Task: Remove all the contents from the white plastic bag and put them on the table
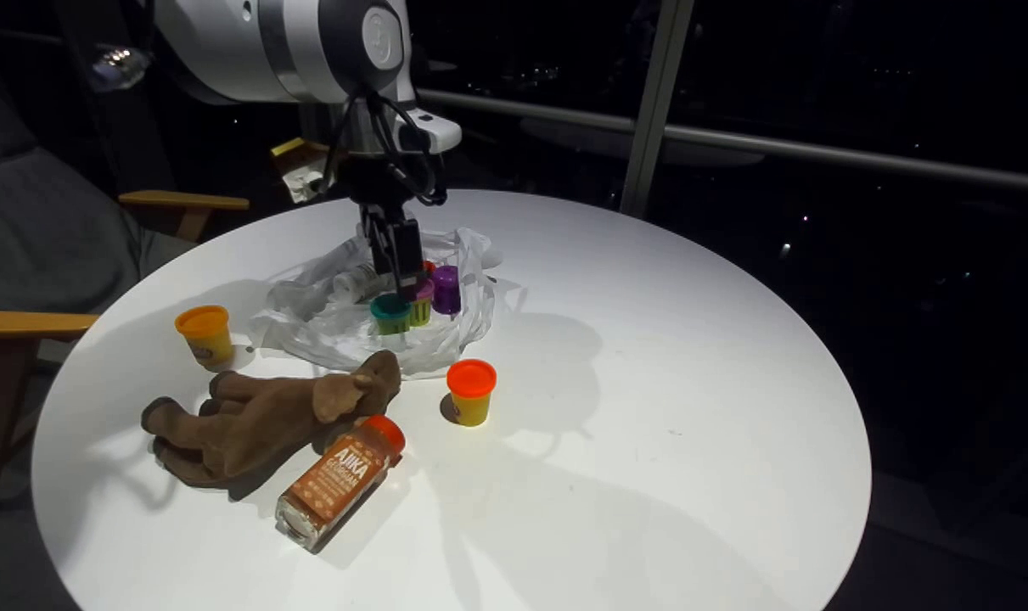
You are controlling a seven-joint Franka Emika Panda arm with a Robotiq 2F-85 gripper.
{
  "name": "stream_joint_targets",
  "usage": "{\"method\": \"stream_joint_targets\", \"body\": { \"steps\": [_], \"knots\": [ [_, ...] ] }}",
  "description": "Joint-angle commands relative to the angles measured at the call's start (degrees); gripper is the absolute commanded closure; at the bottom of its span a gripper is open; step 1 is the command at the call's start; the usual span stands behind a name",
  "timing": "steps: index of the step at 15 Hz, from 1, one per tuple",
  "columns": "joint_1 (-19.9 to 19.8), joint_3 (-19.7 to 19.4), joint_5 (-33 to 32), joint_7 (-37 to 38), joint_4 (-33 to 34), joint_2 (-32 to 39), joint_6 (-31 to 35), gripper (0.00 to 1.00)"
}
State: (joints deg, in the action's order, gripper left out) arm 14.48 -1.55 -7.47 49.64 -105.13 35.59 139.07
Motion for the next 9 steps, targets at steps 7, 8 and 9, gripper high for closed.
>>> {"method": "stream_joint_targets", "body": {
  "steps": [7, 8, 9],
  "knots": [
    [-0.50, 0.33, 3.54, -4.40, 1.00, 2.78, -0.33, 0.26],
    [-0.46, 0.21, 3.73, -4.44, 0.99, 2.83, -0.32, 0.29],
    [-0.45, 0.13, 3.91, -4.54, 0.99, 2.84, -0.31, 0.30]
  ]
}}
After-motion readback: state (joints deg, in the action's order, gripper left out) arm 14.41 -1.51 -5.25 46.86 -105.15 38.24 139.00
